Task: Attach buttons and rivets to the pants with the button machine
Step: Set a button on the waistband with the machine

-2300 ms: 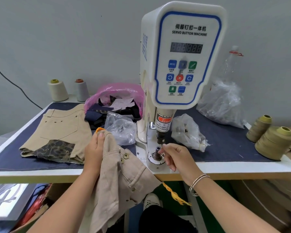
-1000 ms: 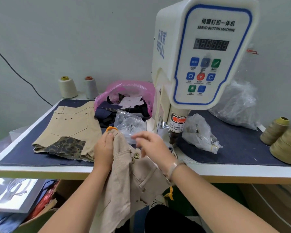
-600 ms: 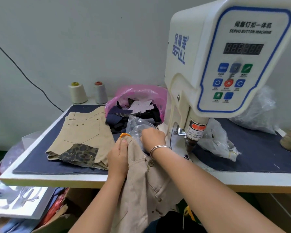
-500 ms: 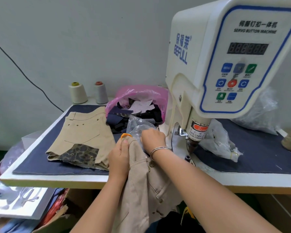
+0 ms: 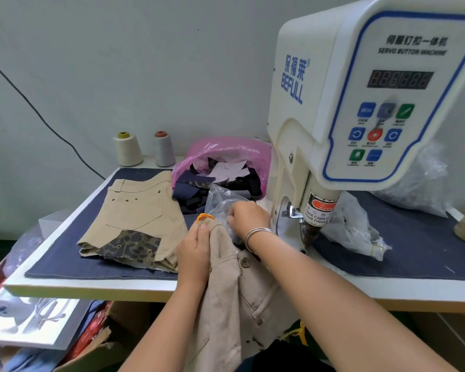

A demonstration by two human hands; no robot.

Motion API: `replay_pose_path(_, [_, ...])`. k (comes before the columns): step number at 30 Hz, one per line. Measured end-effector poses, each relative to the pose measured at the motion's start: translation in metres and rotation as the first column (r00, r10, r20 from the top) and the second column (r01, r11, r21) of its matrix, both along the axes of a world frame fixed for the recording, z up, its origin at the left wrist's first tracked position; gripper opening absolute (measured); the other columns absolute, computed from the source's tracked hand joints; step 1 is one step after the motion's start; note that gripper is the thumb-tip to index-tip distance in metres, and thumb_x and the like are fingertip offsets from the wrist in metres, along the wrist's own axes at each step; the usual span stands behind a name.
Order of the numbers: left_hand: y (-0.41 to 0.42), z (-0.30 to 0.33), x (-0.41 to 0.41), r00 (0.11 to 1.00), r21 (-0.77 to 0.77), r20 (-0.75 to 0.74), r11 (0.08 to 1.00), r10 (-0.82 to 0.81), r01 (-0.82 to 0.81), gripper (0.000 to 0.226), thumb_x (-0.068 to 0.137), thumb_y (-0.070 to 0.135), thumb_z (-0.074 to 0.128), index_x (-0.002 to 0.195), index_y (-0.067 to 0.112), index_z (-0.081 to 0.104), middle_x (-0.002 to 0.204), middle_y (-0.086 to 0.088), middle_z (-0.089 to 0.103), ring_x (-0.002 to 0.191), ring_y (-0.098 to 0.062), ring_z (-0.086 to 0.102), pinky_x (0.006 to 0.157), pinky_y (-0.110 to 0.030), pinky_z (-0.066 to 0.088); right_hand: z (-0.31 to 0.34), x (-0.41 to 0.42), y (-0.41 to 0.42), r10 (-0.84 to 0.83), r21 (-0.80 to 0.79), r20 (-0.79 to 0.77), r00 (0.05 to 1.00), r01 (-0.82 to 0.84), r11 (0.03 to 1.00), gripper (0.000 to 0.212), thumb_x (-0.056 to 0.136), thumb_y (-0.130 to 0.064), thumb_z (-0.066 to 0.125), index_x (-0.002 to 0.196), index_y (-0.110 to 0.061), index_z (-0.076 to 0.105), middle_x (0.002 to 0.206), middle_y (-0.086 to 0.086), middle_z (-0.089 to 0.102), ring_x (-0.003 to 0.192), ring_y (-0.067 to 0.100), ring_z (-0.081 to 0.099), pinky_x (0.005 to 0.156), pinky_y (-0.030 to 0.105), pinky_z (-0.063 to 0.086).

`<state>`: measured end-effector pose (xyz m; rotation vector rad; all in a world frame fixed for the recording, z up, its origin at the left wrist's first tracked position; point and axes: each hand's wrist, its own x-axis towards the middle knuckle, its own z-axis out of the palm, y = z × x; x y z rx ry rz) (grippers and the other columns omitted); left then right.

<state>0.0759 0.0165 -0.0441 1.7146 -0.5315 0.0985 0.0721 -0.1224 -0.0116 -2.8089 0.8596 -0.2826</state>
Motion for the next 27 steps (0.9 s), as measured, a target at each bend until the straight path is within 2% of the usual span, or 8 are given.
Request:
replay_pose_path(4, [0.000, 0.000, 0.000, 1.000, -0.004, 0.000, 1.000, -0.010, 0.010, 0.043, 0.087, 0.038, 0.032, 0.077, 0.002, 0.051, 0.066, -0.004, 0.051, 0.061, -0.011, 0.044, 0.055, -0.015, 0.033, 0.009, -0.012, -0.001, -0.112, 0.304, 0.191, 0.975, 0.050, 0.951, 0.013, 0.082, -0.027, 0.055, 0.074, -0.021, 0.064, 0.081, -0.001, 0.065, 0.074, 0.023, 0.058, 0.064, 0.027, 0.046])
replay_pose_path(6, [0.001, -0.001, 0.001, 1.000, -0.004, 0.002, 1.000, -0.010, 0.010, 0.043, 0.087, 0.038, 0.031, 0.077, 0.002, 0.051, 0.066, -0.004, 0.051, 0.061, -0.012, 0.044, 0.054, -0.016, 0.033, 0.013, -0.025, 0.002, -0.158, 0.448, 0.348, 0.924, -0.016, 0.894, 0.005, 0.079, -0.027, 0.061, 0.074, -0.026, 0.061, 0.078, -0.007, 0.065, 0.074, 0.016, 0.062, 0.066, 0.027, 0.050])
replay_pose_path(9, [0.001, 0.000, 0.000, 1.000, 0.001, 0.000, 1.000, -0.014, 0.014, 0.042, 0.087, 0.039, 0.031, 0.076, 0.003, 0.051, 0.067, -0.005, 0.051, 0.062, -0.013, 0.044, 0.055, -0.017, 0.033, 0.015, -0.054, 0.015, -0.227, 0.607, 0.555, 0.800, -0.203, 0.768, 0.013, 0.079, -0.017, 0.065, 0.072, -0.023, 0.056, 0.069, -0.006, 0.065, 0.069, 0.016, 0.068, 0.063, 0.027, 0.054])
replay_pose_path(11, [0.001, 0.001, 0.000, 1.000, -0.001, 0.004, 1.000, -0.007, 0.007, 0.038, 0.087, 0.039, 0.031, 0.073, 0.008, 0.049, 0.066, -0.003, 0.050, 0.061, -0.012, 0.044, 0.055, -0.017, 0.033, 0.012, -0.074, 0.025, -0.282, 0.681, 0.606, 0.744, -0.302, 0.667, 0.018, 0.079, -0.008, 0.068, 0.070, -0.018, 0.057, 0.070, 0.001, 0.069, 0.073, 0.018, 0.071, 0.070, 0.036, 0.058])
replay_pose_path(14, [0.001, 0.001, 0.000, 1.000, 0.019, 0.014, 1.000, -0.001, 0.001, 0.035, 0.087, 0.038, 0.031, 0.072, 0.011, 0.047, 0.065, -0.003, 0.050, 0.061, -0.012, 0.044, 0.056, -0.018, 0.033, 0.008, -0.102, 0.042, -0.282, 0.730, 0.611, 0.740, -0.388, 0.563, 0.023, 0.078, -0.001, 0.071, 0.067, -0.015, 0.057, 0.079, 0.016, 0.071, 0.079, 0.025, 0.071, 0.075, 0.041, 0.058])
replay_pose_path(18, [0.001, 0.002, -0.001, 1.000, 0.028, 0.001, 1.000, -0.008, 0.008, 0.033, 0.087, 0.039, 0.030, 0.070, 0.015, 0.045, 0.064, -0.001, 0.048, 0.061, -0.012, 0.043, 0.059, -0.024, 0.034, 0.006, -0.142, 0.050, -0.323, 0.768, 0.621, 0.714, -0.473, 0.431, 0.017, 0.080, 0.001, 0.071, 0.071, -0.010, 0.061, 0.079, 0.013, 0.073, 0.080, 0.022, 0.072, 0.068, 0.025, 0.056])
replay_pose_path(23, [0.002, 0.001, -0.001, 1.000, 0.041, 0.001, 0.999, -0.004, 0.004, 0.043, 0.086, 0.040, 0.029, 0.081, 0.004, 0.052, 0.069, -0.007, 0.053, 0.064, -0.012, 0.045, 0.061, -0.024, 0.035, 0.001, -0.188, 0.034, -0.396, 0.795, 0.592, 0.702, -0.427, 0.432, 0.010, 0.080, 0.000, 0.070, 0.076, -0.002, 0.061, 0.077, 0.013, 0.073, 0.078, 0.023, 0.072, 0.065, 0.021, 0.056])
replay_pose_path(27, [0.001, 0.003, -0.001, 1.000, 0.045, 0.009, 0.999, -0.006, 0.006, 0.048, 0.086, 0.039, 0.029, 0.084, -0.002, 0.053, 0.071, -0.012, 0.053, 0.063, -0.014, 0.044, 0.060, -0.022, 0.034, -0.002, -0.206, 0.007, -0.422, 0.773, 0.584, 0.694, -0.315, 0.551, 0.008, 0.080, 0.001, 0.069, 0.076, -0.005, 0.065, 0.076, 0.006, 0.073, 0.075, 0.015, 0.070, 0.068, 0.017, 0.053])
